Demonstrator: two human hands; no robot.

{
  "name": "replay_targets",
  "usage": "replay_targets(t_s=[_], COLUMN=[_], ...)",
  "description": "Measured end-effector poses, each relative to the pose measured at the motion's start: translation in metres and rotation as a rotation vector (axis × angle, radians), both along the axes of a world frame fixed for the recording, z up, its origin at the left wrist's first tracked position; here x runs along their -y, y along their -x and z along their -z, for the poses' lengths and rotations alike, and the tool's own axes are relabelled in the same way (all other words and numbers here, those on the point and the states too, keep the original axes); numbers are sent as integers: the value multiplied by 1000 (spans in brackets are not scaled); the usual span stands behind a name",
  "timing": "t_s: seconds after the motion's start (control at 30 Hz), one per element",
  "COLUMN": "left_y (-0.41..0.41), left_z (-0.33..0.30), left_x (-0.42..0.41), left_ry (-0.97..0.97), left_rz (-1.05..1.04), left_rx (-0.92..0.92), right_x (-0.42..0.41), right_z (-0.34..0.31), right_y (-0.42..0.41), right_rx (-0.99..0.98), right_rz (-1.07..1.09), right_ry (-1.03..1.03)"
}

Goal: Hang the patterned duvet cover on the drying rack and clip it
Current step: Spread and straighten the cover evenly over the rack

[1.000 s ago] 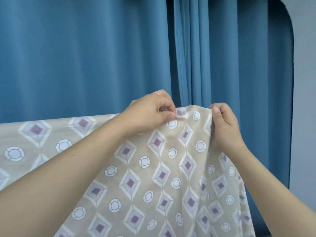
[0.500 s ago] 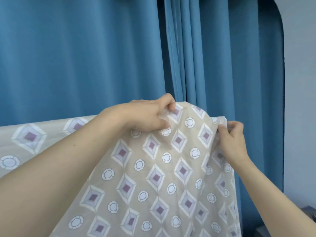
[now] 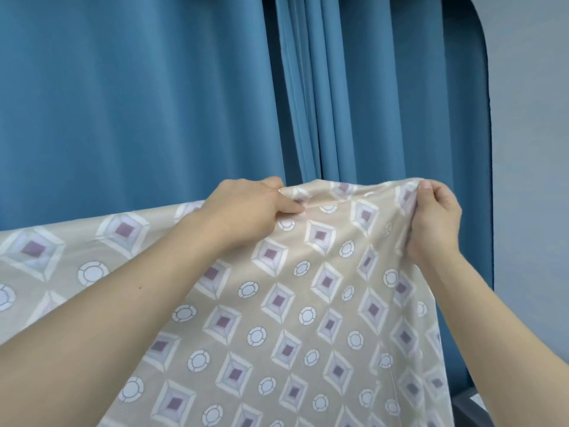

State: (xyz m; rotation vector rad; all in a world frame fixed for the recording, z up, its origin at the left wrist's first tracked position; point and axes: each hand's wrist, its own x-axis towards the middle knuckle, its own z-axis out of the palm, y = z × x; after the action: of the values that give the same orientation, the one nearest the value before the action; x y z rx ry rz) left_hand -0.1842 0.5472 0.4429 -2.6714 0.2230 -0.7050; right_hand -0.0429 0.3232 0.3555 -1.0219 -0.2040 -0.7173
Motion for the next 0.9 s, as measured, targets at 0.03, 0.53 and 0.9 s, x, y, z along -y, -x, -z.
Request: replay_targets(t_s=[0.03,0.53,0.9], left_y=[-2,7,20], left_z=[2,6,-6], left_x=[0,5,-6], left_ry=[-34,-9,222], left_rz=[-20,-78,97], left_rx=[29,143,-36], right_x=[1,-36,-66], right_z=[0,-7,-15], right_y=[6,14,23], right_rx=[48,138,329], right_rz=[-53,470,60], right_ry=[-32,1017,897])
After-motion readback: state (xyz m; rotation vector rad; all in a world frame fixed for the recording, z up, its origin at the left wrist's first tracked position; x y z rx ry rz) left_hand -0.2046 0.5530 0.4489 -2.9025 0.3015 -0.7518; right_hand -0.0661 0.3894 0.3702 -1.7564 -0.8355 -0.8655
